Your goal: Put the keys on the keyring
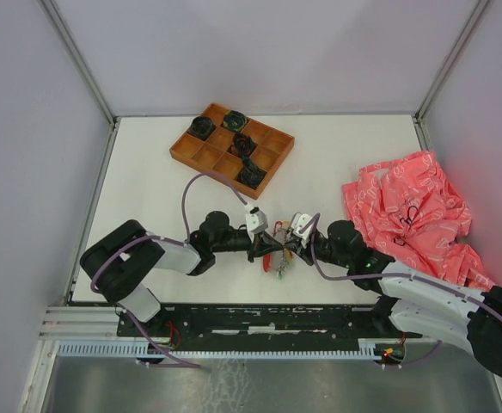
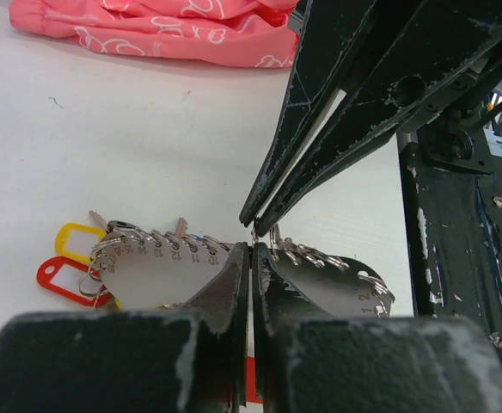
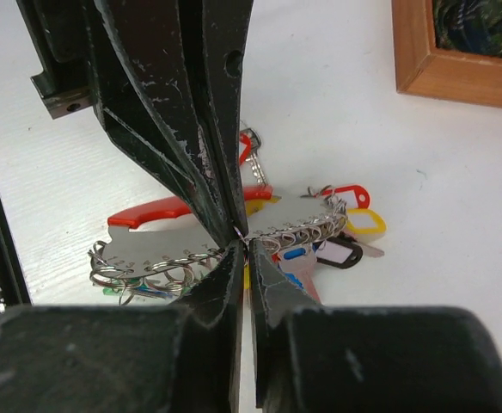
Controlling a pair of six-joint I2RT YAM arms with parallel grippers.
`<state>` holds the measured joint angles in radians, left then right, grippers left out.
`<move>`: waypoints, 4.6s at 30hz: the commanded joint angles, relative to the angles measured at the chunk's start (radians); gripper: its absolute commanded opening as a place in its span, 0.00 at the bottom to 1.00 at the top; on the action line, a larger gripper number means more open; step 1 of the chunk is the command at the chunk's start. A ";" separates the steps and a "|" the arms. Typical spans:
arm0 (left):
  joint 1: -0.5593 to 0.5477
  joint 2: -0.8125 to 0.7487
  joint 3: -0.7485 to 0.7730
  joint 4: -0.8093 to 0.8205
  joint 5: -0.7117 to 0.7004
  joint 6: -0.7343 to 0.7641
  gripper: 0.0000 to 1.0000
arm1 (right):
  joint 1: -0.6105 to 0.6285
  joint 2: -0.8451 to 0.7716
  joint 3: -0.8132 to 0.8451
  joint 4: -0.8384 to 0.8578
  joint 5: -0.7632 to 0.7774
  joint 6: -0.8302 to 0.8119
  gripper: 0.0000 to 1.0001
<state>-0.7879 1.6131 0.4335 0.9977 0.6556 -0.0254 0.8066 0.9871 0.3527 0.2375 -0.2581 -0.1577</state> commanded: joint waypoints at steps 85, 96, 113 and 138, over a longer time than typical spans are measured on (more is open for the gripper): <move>0.116 -0.316 -0.003 -0.470 -0.220 0.142 0.03 | 0.042 0.456 0.355 -0.430 0.322 0.407 0.02; 0.055 -0.276 -0.024 -0.496 -0.218 0.183 0.03 | 0.042 0.473 0.420 -0.546 0.349 0.472 0.14; 0.056 -0.265 -0.052 -0.456 -0.240 0.189 0.03 | 0.005 0.575 0.591 -0.768 0.259 0.480 0.26; 0.055 -0.282 -0.048 -0.473 -0.275 0.187 0.03 | 0.003 0.530 0.553 -0.639 0.346 0.443 0.01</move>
<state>-0.7288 1.3502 0.3729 0.4797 0.3946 0.1295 0.8131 1.6333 0.9634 -0.5327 0.0296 0.2981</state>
